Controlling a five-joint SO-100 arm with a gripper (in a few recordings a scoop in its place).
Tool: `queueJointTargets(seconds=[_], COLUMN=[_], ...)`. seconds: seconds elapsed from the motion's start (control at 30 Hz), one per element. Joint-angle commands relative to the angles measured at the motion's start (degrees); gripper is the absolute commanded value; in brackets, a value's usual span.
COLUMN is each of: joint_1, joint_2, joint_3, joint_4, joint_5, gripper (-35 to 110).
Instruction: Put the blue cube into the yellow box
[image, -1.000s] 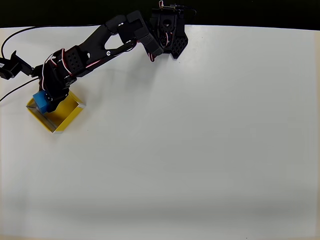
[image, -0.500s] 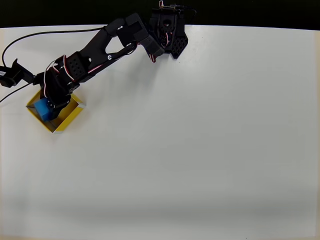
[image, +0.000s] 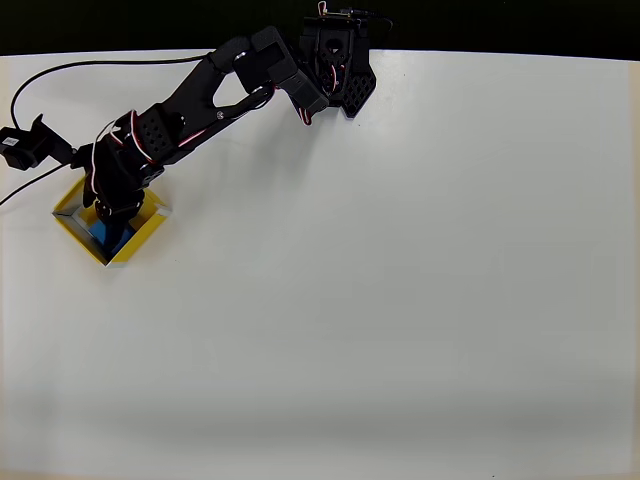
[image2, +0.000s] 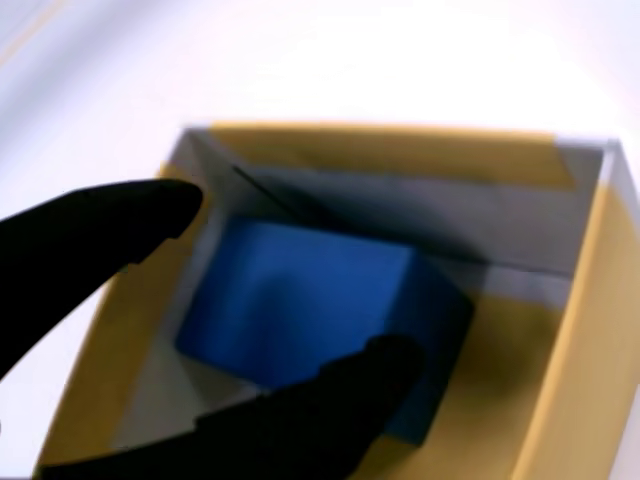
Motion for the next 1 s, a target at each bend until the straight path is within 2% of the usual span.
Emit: queueJointTargets(seconds=[0.0,0.27,0.47,0.67,0.87,0.97], joint_1=[-1.32,-8.70,-17.84,-28.13,-38.23,-41.84], joint_2=[13.80,31.38,44.56,61.87,81.04,88.33], joint_3=[-0.70,1.76,9.32,27.69,47.11,53.00], joint_4=[-0.26,7.73,13.10,12.92,12.83,16.17], joint_5=[-0.18,-1.93,-3.96,-7.91,-9.40,-9.67], gripper=[34,15,7,0,0,0])
